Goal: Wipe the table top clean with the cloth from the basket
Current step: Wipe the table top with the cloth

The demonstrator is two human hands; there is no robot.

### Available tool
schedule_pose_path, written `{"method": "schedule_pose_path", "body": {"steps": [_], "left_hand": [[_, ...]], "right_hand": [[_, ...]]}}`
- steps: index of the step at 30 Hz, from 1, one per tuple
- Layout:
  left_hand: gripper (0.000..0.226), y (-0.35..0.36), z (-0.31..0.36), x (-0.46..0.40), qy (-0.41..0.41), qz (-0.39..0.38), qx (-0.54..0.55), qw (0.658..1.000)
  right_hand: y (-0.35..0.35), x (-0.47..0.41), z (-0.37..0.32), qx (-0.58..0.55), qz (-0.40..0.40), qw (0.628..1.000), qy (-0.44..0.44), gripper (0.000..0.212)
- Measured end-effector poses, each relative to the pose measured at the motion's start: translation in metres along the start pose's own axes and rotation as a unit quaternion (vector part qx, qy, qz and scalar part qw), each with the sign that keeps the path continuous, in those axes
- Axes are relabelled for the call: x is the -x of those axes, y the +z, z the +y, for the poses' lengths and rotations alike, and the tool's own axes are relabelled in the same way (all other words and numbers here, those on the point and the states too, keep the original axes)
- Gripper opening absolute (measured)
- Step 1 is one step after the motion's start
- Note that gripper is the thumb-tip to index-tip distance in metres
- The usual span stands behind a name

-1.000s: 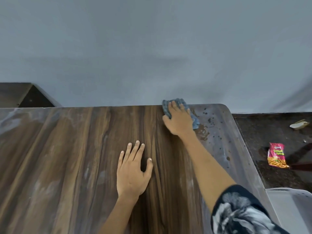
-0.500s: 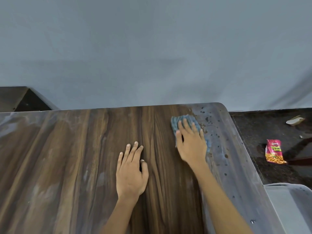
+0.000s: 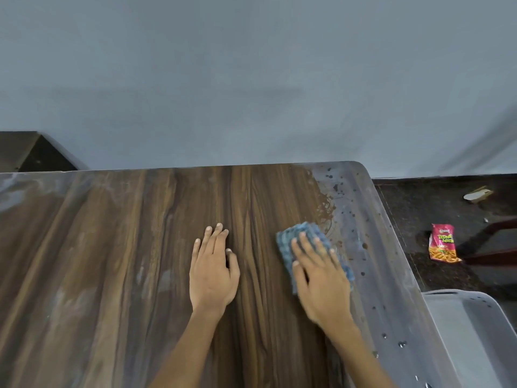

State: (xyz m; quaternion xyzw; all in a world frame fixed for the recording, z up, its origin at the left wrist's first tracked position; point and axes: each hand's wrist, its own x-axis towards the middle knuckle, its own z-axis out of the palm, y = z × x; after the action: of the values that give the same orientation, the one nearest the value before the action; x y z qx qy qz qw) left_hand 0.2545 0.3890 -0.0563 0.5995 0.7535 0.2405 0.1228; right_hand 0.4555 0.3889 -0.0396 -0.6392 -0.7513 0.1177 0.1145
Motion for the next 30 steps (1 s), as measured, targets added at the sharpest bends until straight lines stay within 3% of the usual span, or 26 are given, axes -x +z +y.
{"method": "schedule_pose_path", "body": {"steps": [3,5,11,13,18,22,24,27,30], "left_hand": [[0.04,-0.002,0.001,0.002,-0.001,-0.003,-0.006,1.0],[0.04,-0.004,0.002,0.004,-0.002,-0.007,-0.005,1.0],[0.04,-0.01,-0.001,0.024,-0.006,-0.006,0.02,1.0],[0.04,-0.01,-0.003,0.032,-0.007,-0.005,0.022,1.0],[0.041,-0.014,-0.005,0.047,-0.006,-0.014,0.011,1.0],[0.042,-0.019,-0.006,0.068,-0.01,-0.019,0.003,1.0],[0.042,-0.022,-0.006,0.081,-0.011,-0.023,0.001,1.0],[0.043,-0.027,-0.01,0.098,-0.009,-0.029,0.004,1.0],[0.044,-0.03,-0.014,0.114,-0.008,-0.031,0.004,0.999]], "right_hand": [[-0.002,-0.041,-0.003,0.019,0.02,0.996,0.079,0.046],[0.004,-0.061,-0.022,0.031,0.015,0.996,0.078,0.047],[0.013,0.013,-0.053,-0.004,-0.065,0.99,-0.124,0.046],[0.006,0.052,-0.038,0.008,-0.077,0.987,-0.141,0.045],[-0.015,0.033,0.015,0.001,-0.046,0.999,-0.008,0.044],[-0.011,-0.01,-0.009,0.024,-0.023,0.998,0.049,0.047],[-0.001,-0.003,-0.031,0.013,-0.027,0.999,0.014,0.047],[0.011,0.048,-0.055,-0.015,-0.062,0.992,-0.108,0.046],[0.003,0.115,-0.043,-0.005,-0.104,0.974,-0.199,0.044]]}}
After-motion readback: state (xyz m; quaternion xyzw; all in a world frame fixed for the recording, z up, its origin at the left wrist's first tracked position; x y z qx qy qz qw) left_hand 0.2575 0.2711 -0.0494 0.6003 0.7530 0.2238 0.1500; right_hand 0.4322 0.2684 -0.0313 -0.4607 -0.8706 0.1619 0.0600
